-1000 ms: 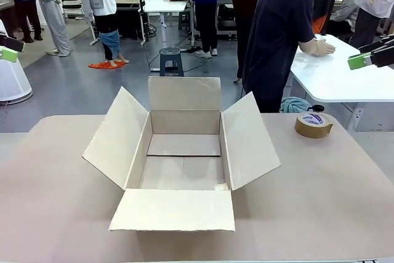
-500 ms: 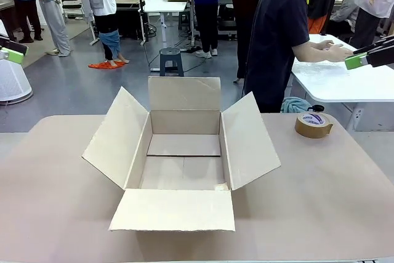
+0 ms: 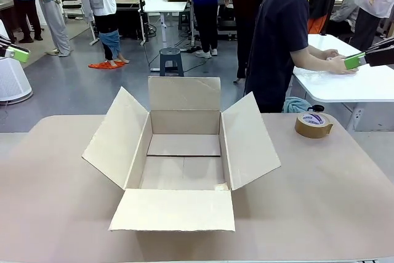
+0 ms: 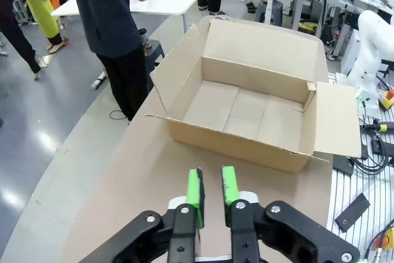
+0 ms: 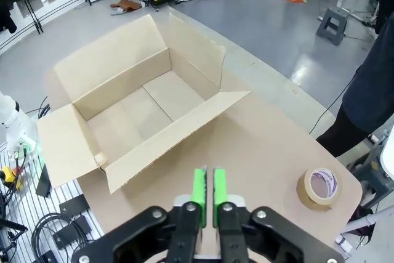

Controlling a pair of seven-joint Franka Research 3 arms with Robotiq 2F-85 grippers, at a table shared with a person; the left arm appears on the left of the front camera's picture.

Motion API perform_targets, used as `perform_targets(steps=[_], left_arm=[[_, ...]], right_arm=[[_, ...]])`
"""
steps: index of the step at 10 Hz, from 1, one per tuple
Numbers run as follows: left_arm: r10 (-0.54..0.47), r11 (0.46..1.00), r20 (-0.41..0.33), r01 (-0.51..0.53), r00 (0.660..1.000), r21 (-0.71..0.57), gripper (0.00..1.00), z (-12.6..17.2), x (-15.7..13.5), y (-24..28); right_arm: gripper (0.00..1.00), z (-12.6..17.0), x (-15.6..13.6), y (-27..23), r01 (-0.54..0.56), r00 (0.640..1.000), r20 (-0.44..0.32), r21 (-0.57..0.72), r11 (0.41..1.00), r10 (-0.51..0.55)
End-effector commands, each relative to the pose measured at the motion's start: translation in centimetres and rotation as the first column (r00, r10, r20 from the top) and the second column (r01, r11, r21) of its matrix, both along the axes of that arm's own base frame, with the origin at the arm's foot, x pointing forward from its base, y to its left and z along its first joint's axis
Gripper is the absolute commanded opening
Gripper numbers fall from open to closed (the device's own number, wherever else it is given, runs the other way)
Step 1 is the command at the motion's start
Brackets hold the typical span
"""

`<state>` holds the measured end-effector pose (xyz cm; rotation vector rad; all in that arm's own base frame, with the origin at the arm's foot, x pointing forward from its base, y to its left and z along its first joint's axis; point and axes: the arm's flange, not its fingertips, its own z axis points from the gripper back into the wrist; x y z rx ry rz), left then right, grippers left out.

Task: Wrap the clocks to prevent damage.
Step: Open the side flaps of the Package Box.

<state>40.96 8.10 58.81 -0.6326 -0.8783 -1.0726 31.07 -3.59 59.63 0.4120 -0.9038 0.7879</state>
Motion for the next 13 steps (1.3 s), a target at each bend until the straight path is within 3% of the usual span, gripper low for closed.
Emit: perform_targets(steps=[1,5,6,12,13], left_arm=[[-0.011,1.0,0.003,0.011,1.0,0.02,0.0,0.0,-0.8,-0.1],[0.012,0.999,0.008,-0.013,1.0,0.038,0.0,-0.3,-1.5,-0.1],[-0.002,1.0,0.007,0.002,1.0,0.004,0.0,0.3,-0.5,-0.1],[0.001,1.0,0.003,-0.001,1.0,0.005,0.0,0.1,-0.6,-0.1],[0.042,0.999,-0.01,-0.042,0.999,0.006,0.0,0.9,-0.2,-1.0]], right_arm=[[0.0,0.2,0.2,0.2,0.002,1.0,-0.025,-0.005,1.0,-0.002],[0.0,-0.3,0.1,0.6,0.006,0.998,-0.064,-0.07,0.998,-0.01],[0.0,-0.2,0.0,0.4,0.002,1.0,-0.019,-0.03,1.0,-0.003],[0.01,-0.2,-0.1,0.2,0.01,1.0,-0.027,-0.043,0.999,-0.011],[0.01,0.8,0.3,1.7,0.123,0.992,-0.022,-0.042,0.992,-0.124]])
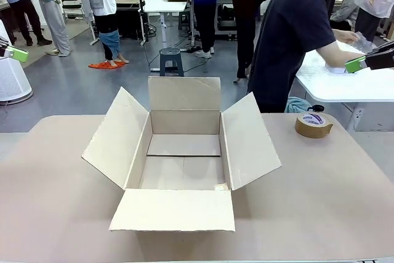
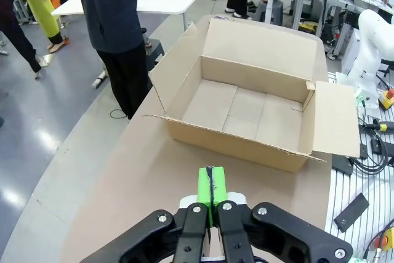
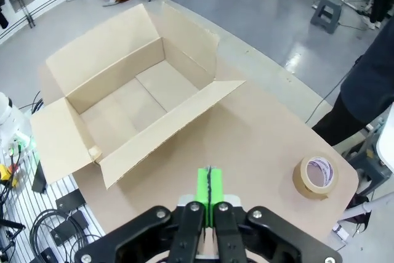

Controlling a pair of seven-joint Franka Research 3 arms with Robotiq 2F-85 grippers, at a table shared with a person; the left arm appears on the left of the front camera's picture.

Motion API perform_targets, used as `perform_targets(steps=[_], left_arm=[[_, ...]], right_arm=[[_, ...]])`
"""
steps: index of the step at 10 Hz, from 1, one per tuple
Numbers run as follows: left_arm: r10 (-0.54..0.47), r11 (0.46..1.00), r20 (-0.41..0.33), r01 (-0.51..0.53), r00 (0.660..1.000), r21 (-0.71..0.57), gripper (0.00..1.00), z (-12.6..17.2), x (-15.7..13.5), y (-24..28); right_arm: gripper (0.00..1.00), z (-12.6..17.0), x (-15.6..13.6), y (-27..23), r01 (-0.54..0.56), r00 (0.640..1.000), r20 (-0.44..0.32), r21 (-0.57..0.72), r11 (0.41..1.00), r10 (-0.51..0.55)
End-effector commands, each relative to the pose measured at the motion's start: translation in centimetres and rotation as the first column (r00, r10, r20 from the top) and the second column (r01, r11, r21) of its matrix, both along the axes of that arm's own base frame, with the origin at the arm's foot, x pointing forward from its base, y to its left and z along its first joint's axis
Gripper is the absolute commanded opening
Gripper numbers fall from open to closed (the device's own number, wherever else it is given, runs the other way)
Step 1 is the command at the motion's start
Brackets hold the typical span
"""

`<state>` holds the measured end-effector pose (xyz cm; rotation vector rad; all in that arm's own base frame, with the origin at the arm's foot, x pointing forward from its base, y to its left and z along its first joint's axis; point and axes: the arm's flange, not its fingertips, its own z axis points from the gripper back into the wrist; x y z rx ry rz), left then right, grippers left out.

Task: Wrap the clocks to prevent damage.
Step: Open the side flaps of the Package Box.

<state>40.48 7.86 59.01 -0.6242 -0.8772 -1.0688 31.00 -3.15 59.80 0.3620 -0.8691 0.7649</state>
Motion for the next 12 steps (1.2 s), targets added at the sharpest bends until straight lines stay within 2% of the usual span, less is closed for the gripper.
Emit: perform_targets(steps=[1,2,4,6,7,8,10,11,12], left_arm=[[0.028,0.999,-0.008,-0.028,1.0,0.02,0.0,2.1,0.3,-2.2],[0.03,0.998,-0.043,-0.027,0.999,0.062,0.0,3.9,0.7,-4.5],[0.108,0.972,-0.208,-0.059,0.972,0.229,0.0,5.7,1.9,-10.6],[0.213,0.932,-0.405,-0.06,0.889,0.358,0.0,5.8,3.4,-17.8],[0.252,0.916,-0.455,-0.059,0.854,0.396,0.0,5.0,4.0,-20.5],[0.297,0.897,-0.492,-0.062,0.819,0.439,0.0,3.8,4.6,-22.6],[0.382,0.862,-0.517,-0.094,0.766,0.497,0.0,2.0,5.3,-24.8],[0.447,0.83,-0.501,-0.135,0.742,0.541,0.0,1.4,5.5,-24.8],[0.473,0.816,-0.475,-0.165,0.742,0.554,0.0,1.7,5.3,-23.9]], right_arm=[[0.01,1.8,0.7,3.5,0.155,0.988,-0.012,-0.003,0.988,-0.155],[0.01,2.8,1.2,6.6,0.217,0.974,-0.053,-0.043,0.975,-0.219],[0.01,3.3,2.1,13.6,0.338,0.923,-0.149,-0.122,0.933,-0.354],[0.01,2.8,2.7,19.9,0.349,0.852,-0.337,-0.206,0.914,-0.401],[0.01,2.3,3.2,21.8,0.335,0.825,-0.401,-0.22,0.916,-0.398],[0.01,1.4,4.0,23.1,0.359,0.794,-0.428,-0.246,0.901,-0.433],[0.01,-0.3,4.9,24.6,0.38,0.764,-0.419,-0.322,0.867,-0.491],[0.01,-0.4,5.0,24.8,0.377,0.768,-0.41,-0.332,0.865,-0.492],[0.01,-0.6,4.2,24.4,0.358,0.782,-0.426,-0.289,0.888,-0.454]])
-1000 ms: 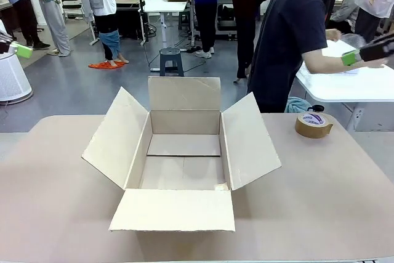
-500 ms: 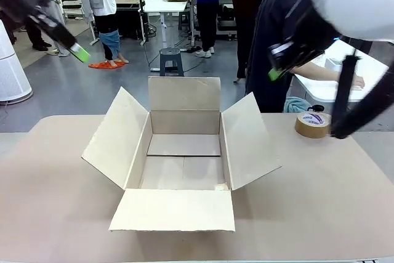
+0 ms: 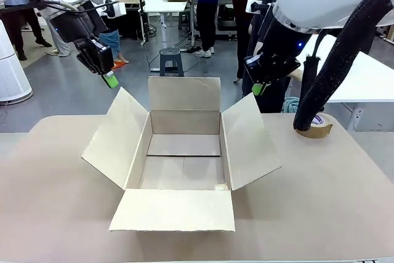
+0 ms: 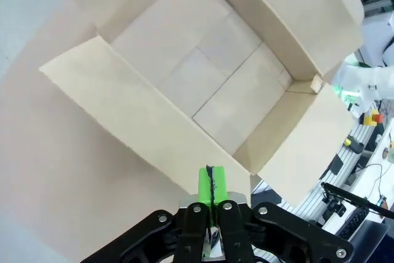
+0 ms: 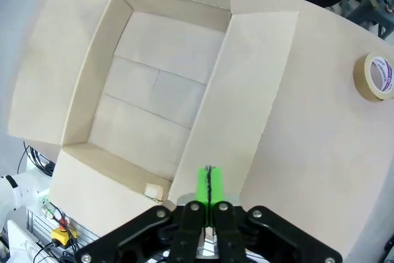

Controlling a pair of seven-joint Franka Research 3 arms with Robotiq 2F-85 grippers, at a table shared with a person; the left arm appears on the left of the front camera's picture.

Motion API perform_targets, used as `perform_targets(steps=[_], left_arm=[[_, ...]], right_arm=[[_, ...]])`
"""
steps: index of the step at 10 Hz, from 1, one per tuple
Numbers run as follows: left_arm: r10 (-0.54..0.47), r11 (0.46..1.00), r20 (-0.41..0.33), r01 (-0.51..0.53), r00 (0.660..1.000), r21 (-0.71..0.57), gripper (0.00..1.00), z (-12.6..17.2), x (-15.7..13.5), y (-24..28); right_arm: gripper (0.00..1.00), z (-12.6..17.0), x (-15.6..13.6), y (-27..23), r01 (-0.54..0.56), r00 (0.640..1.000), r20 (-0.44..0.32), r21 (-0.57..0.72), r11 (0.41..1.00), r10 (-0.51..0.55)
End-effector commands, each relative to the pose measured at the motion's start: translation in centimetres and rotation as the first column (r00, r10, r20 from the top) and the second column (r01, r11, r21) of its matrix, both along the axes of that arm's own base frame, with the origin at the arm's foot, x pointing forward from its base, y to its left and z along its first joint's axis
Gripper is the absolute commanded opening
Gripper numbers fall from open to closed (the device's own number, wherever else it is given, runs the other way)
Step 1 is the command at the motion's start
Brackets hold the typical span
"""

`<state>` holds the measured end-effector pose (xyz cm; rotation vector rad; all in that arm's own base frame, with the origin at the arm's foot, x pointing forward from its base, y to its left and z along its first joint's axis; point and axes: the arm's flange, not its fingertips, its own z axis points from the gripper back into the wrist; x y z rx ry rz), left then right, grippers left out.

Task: Wrap the clocks to prevent damage.
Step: Open the side flaps of the Package Box.

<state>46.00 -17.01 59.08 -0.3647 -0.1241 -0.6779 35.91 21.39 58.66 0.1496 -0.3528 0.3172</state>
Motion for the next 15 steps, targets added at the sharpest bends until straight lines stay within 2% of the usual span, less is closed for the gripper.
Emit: perform_targets(steps=[1,5,6,9,10,12,13,15], left_arm=[[-0.029,0.999,0.004,0.029,1.0,-0.022,0.0,0.0,-0.3,-0.6],[-0.011,1.0,0.001,0.011,1.0,-0.001,0.0,0.1,-0.2,-0.5],[0.076,0.993,0.001,-0.076,0.997,0.088,0.0,-0.4,-0.4,-2.2],[0.248,0.914,0.112,-0.271,0.962,0.301,0.0,-0.5,-2.4,-7.9],[0.29,0.889,0.142,-0.321,0.947,0.327,0.0,-1.0,-2.9,-9.3],[0.369,0.801,0.238,-0.437,0.898,0.41,0.0,-3.1,-3.0,-11.1],[0.383,0.778,0.242,-0.453,0.891,0.435,0.0,-4.5,-2.6,-11.4],[0.408,0.775,0.206,-0.457,0.889,0.437,0.0,-7.0,-1.9,-11.1]], right_arm=[[0.01,0.5,-0.7,-0.1,-0.002,1.0,0.011,0.017,1.0,0.002],[0.01,0.7,-0.4,0.0,-0.002,1.0,0.016,0.004,1.0,0.002],[0.01,0.3,-1.3,1.7,0.036,0.999,0.004,-0.063,0.997,-0.036],[0.01,-1.2,-2.8,5.7,0.156,0.987,0.008,-0.189,0.969,-0.158],[0.01,-2.1,-2.7,6.3,0.205,0.978,0.025,-0.238,0.949,-0.206],[0.01,-4.0,-2.2,6.5,0.249,0.968,0.031,-0.262,0.932,-0.25],[0.01,-5.0,-1.6,5.9,0.265,0.963,0.024,-0.251,0.931,-0.268],[0.01,-6.9,-0.4,4.9,0.285,0.959,0.036,-0.174,0.943,-0.283]])
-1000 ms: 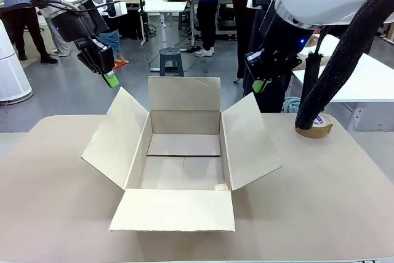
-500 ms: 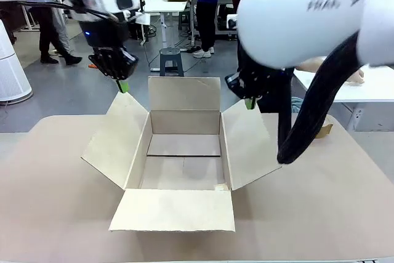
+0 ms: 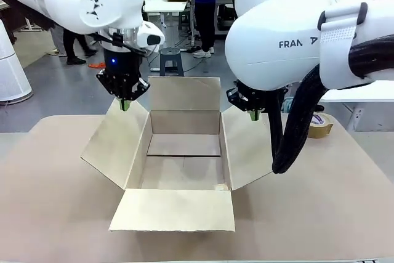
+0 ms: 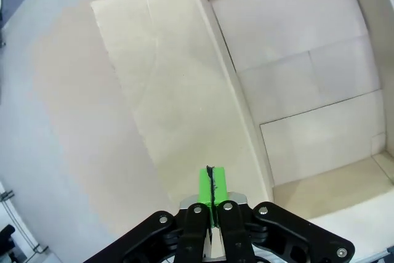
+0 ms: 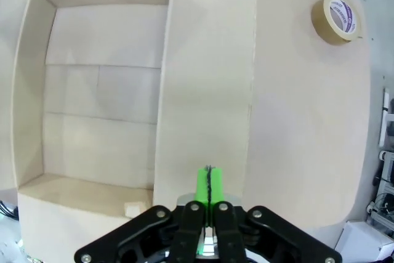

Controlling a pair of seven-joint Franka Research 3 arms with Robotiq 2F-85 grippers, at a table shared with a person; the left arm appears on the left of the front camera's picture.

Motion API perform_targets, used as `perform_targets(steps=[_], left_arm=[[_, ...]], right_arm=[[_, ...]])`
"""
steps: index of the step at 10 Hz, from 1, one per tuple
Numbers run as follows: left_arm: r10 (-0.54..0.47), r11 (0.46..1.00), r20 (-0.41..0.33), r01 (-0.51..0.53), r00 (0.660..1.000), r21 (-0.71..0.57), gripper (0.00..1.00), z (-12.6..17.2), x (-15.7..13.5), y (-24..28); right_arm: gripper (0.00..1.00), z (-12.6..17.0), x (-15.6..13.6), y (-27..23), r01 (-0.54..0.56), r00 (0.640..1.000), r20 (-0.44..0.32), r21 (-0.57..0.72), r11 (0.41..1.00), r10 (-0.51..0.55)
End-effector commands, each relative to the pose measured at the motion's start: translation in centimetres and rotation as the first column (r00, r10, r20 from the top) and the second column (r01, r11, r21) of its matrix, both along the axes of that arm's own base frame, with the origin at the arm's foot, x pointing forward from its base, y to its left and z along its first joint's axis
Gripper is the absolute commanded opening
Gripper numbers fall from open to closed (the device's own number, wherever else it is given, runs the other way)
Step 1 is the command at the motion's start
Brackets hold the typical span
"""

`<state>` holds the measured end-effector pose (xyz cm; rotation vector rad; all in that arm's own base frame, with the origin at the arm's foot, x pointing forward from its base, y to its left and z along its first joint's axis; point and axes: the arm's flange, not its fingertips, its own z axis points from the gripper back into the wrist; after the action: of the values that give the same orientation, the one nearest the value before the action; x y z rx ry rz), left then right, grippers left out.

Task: Wrap the clocks to prevent damage.
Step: Open the side flaps of the Package Box.

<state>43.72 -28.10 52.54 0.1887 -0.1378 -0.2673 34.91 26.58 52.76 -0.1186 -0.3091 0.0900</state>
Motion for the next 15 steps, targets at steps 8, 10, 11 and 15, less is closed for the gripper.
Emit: perform_targets(steps=[8,10,11,15], left_arm=[[0.155,0.986,-0.061,-0.158,0.986,-0.061,0.0,-5.8,1.5,3.4],[0.185,0.977,-0.087,-0.193,0.979,-0.094,0.0,-7.5,2.0,4.6],[0.202,0.967,-0.094,-0.213,0.975,-0.136,0.0,-8.5,2.4,5.3],[0.254,0.928,-0.144,-0.283,0.957,-0.244,0.0,-13.6,4.2,7.5]], right_arm=[[0.01,-9.8,3.9,-3.1,0.092,0.996,-0.007,0.102,0.991,-0.092],[0.01,-11.6,4.2,-3.8,0.124,0.992,-0.03,0.083,0.989,-0.122],[0.01,-12.6,4.2,-4.2,0.134,0.991,-0.043,0.075,0.988,-0.131],[0.01,-14.8,4.6,-4.7,0.151,0.986,-0.089,0.091,0.984,-0.143]])
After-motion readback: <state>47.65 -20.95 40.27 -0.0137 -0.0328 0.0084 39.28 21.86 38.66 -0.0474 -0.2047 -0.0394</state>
